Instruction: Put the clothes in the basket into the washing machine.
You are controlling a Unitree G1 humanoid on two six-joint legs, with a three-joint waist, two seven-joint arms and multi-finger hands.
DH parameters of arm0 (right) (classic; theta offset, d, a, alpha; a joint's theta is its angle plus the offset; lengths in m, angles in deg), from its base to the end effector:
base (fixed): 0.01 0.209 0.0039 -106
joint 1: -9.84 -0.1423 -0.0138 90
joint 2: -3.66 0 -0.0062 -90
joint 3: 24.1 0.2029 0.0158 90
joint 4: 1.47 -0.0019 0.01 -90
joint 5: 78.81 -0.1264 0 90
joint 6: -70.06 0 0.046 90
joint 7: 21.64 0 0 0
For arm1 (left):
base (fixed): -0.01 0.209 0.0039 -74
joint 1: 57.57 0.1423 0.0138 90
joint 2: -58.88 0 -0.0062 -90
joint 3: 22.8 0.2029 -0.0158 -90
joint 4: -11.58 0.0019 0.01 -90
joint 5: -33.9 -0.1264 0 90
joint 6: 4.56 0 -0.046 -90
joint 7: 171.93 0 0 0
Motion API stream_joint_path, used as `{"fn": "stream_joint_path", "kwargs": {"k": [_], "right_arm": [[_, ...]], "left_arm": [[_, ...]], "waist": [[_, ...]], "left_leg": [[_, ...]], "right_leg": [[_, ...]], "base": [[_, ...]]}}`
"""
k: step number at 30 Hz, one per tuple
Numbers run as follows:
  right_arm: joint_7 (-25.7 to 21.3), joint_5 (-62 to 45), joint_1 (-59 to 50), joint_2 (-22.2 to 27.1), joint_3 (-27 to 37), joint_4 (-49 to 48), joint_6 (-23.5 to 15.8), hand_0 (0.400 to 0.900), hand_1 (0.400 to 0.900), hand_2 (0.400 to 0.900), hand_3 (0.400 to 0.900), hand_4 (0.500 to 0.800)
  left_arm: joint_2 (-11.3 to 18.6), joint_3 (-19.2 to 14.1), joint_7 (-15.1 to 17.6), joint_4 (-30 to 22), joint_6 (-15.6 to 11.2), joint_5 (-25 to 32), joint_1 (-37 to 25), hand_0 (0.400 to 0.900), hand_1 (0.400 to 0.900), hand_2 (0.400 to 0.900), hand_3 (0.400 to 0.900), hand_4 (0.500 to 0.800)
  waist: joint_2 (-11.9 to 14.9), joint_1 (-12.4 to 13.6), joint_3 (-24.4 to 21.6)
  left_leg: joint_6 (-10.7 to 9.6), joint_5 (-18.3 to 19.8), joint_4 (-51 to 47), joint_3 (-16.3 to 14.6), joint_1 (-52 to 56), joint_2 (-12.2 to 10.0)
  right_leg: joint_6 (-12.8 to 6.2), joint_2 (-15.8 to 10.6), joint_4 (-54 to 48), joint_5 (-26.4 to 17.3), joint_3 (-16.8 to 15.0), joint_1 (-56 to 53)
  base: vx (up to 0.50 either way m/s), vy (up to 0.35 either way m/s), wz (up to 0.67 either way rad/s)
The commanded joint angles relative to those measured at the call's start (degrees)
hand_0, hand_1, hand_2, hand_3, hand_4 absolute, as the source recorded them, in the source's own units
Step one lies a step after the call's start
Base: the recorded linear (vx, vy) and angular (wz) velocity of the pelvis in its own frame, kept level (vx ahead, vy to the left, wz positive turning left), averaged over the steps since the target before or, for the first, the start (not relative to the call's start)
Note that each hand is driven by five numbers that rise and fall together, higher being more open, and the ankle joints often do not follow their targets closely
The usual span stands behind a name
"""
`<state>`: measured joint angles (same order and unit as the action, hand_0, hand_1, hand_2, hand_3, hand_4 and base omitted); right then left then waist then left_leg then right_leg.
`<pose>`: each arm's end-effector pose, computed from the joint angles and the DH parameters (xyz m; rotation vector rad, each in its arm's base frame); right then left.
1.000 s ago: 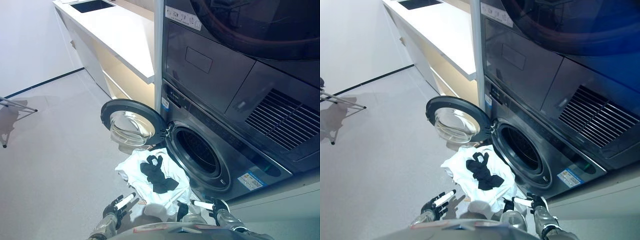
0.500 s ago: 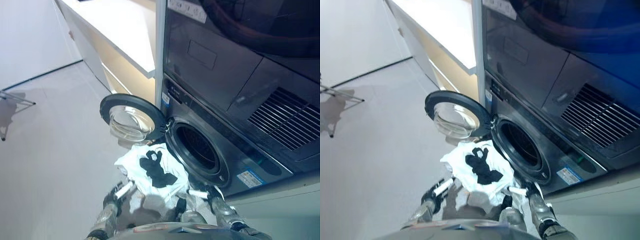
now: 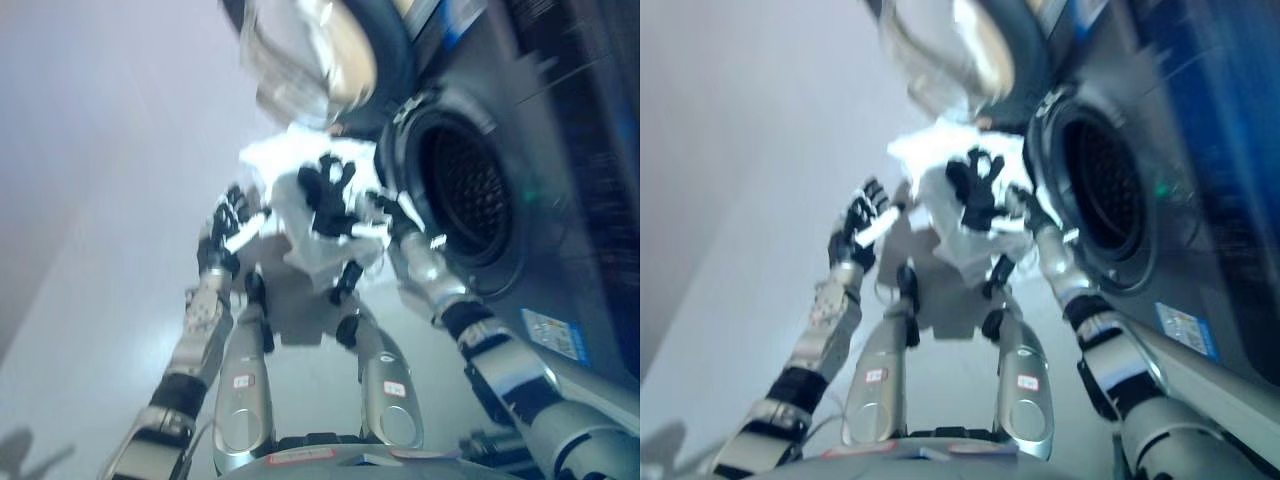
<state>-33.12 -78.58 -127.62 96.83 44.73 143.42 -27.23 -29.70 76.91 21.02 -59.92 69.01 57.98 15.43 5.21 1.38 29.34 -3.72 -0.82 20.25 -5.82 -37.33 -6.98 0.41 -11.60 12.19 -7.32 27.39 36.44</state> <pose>0.3406 -0.1702 0.0840 -0.5917 -0.0176 0.0138 0.2517 0.1835 0.0474 -0.1070 -0.1961 0.1006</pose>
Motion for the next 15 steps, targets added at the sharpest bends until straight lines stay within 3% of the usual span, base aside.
{"fn": "stream_joint_path", "kwargs": {"k": [1, 8, 15], "right_arm": [[-5.1, 2.8, -7.8, 4.2, -2.5, -2.6, -3.6, 0.900, 0.900, 0.900, 0.900, 0.800], [-13.2, 3.8, -23.4, 9.8, -3.0, 8.7, -2.6, 0.900, 0.900, 0.900, 0.900, 0.800], [-14.6, -0.3, -29.3, 10.1, -3.8, 16.6, -3.0, 0.900, 0.900, 0.900, 0.900, 0.800]], "left_arm": [[2.7, 0.4, 5.0, -12.9, -7.2, -8.2, -2.3, 0.900, 0.900, 0.900, 0.900, 0.800], [3.4, 3.8, 11.7, -19.9, -9.2, -11.4, -13.3, 0.900, 0.900, 0.900, 0.900, 0.800], [5.0, 7.4, 14.3, -24.2, -10.4, -11.1, -15.9, 0.900, 0.900, 0.900, 0.900, 0.800]], "waist": [[0.4, 1.7, -1.2], [-2.5, 3.1, -1.6], [-5.9, 5.7, -0.3]], "left_leg": [[2.7, 5.6, 5.2, 0.4, -7.4, 2.5], [3.9, 9.3, 19.0, 2.6, -27.6, 4.2], [5.1, 10.3, 26.9, 3.2, -38.7, 5.6]], "right_leg": [[-9.90, -6.5, 12.8, 6.5, 1.3, 11.1], [-8.74, -9.9, 27.8, 11.1, 2.3, 30.6], [-6.15, -14.2, 39.5, 15.4, -0.9, 43.8]], "base": [[-0.20, -0.020, 0.25], [-0.10, 0.014, 0.18], [-0.05, 0.044, 0.10]]}}
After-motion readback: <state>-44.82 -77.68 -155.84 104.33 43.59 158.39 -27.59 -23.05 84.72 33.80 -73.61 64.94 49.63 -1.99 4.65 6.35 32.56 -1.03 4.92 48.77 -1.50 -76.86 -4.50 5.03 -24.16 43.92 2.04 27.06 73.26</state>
